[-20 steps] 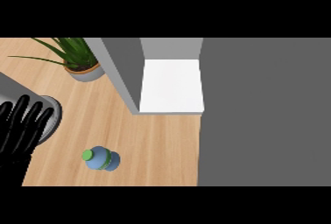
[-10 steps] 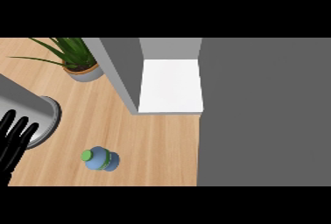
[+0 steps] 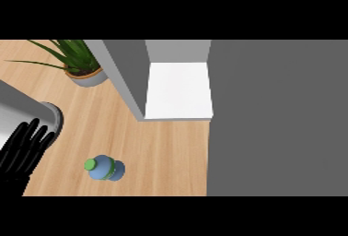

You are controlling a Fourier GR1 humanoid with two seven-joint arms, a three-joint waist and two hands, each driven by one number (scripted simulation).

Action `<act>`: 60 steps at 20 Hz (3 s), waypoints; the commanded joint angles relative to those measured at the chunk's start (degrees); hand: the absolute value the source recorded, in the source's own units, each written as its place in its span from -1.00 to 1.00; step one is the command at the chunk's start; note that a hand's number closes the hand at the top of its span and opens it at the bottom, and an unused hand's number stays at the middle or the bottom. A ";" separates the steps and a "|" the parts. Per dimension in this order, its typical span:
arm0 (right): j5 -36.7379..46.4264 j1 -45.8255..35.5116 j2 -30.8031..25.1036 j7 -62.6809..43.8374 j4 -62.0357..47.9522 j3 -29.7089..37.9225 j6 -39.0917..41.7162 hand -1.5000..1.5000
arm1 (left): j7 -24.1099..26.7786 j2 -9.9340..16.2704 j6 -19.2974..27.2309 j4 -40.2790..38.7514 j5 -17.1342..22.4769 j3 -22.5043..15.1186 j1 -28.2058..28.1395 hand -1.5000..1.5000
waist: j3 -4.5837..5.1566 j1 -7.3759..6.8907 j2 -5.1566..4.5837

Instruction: Pick up the bottled water, place it into the cabinet and close the cabinet

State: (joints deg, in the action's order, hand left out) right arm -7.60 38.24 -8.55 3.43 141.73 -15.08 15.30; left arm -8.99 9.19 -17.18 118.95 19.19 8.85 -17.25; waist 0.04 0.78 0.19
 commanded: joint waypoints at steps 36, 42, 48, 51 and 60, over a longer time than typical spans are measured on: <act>5.52 18.10 -5.67 10.07 11.61 -7.05 -0.05 -1.00 | 54.47 -1.79 -8.70 -84.69 -22.19 -2.09 26.88 1.00 | 0.11 0.33 -0.28; 5.67 20.74 -6.63 13.81 11.17 -7.57 0.60 -1.00 | 66.14 -0.91 3.12 -88.44 -28.47 -3.56 27.72 1.00 | 0.19 1.04 -0.25; 5.93 19.38 -5.82 13.08 9.47 -8.15 -1.43 -1.00 | 69.88 -4.17 8.49 -89.47 -29.27 -4.27 29.19 1.00 | 0.07 0.10 -0.22; 5.89 21.04 -6.19 15.21 8.28 -7.79 -1.36 -1.00 | 70.87 -6.81 13.59 -88.08 -27.34 -2.08 27.56 1.00 | 0.04 0.06 -0.09; 2.66 19.89 -8.86 16.82 6.01 -3.91 -0.25 -1.00 | 61.37 -9.13 15.89 -80.79 -16.08 -13.30 30.35 1.00 | -0.02 -0.12 0.00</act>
State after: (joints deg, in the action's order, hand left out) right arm -2.43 58.97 -16.20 22.73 142.99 -21.40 14.89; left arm 55.01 0.87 -2.47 35.53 -1.98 1.89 12.82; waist -0.09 0.87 0.30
